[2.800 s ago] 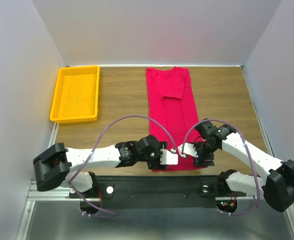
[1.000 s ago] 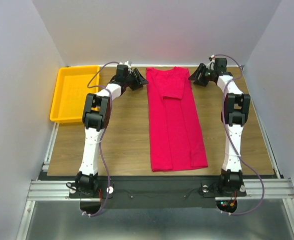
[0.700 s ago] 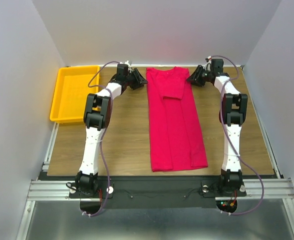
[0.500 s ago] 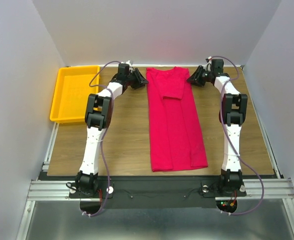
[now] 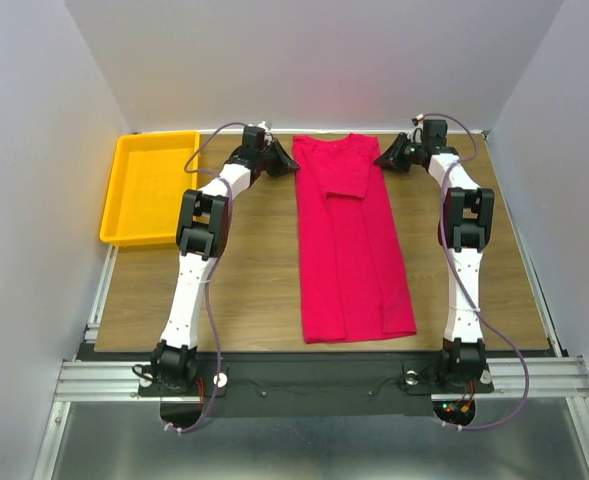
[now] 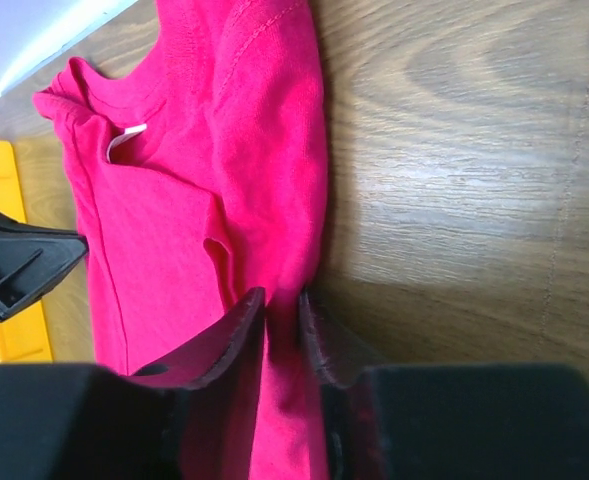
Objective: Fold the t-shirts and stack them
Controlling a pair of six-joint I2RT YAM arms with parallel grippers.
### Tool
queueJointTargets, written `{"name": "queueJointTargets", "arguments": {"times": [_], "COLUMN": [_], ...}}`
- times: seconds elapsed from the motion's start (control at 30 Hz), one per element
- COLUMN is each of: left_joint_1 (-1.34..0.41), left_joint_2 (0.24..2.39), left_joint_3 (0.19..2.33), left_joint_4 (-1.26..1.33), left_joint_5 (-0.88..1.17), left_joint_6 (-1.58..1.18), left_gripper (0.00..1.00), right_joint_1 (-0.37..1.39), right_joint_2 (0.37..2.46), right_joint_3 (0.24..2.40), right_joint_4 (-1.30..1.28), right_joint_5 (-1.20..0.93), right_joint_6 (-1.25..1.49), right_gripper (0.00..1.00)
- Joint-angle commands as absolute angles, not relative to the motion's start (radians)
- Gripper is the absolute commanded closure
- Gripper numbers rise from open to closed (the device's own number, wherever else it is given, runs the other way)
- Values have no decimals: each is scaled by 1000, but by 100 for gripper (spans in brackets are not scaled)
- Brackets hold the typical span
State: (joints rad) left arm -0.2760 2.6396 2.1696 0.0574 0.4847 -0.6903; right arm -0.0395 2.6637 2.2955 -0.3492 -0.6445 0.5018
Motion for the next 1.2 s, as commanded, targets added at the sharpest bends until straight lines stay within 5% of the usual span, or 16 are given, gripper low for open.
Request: {"name": "queueJointTargets", "arguments": {"times": [0.0,0.3,0.9,1.0,1.03,1.17], "left_joint_1": [-288,-282,-239,-232,-230,-227], "left_joint_2": [2672,2683,2781,2792,2795,2758], "left_joint_3": [2238,2269,2399,2416,2418,2381], "left_joint_4": [21,78,169,179,189,207], "left_joint_5": [492,483,457,456,463,482], "left_joint_6": [-698,-753,-922,-949,-957,-950], "left_gripper": [94,100,100,100,97,76], "right_joint_1": [-35,-35,-37,-38,-37,-41], "right_joint_2": [2706,2734,2812,2804,2795,2740], "right_joint_3": [2329,2398,2496,2490,2484,2458], "right_joint_4": [-351,-341,-192,-176,-175,-173], "right_joint_5": [-641,-637,-560,-551,-549,-566], "right_joint_6": [509,529,614,607,591,537], "right_gripper": [79,88,86,73,61,39]}}
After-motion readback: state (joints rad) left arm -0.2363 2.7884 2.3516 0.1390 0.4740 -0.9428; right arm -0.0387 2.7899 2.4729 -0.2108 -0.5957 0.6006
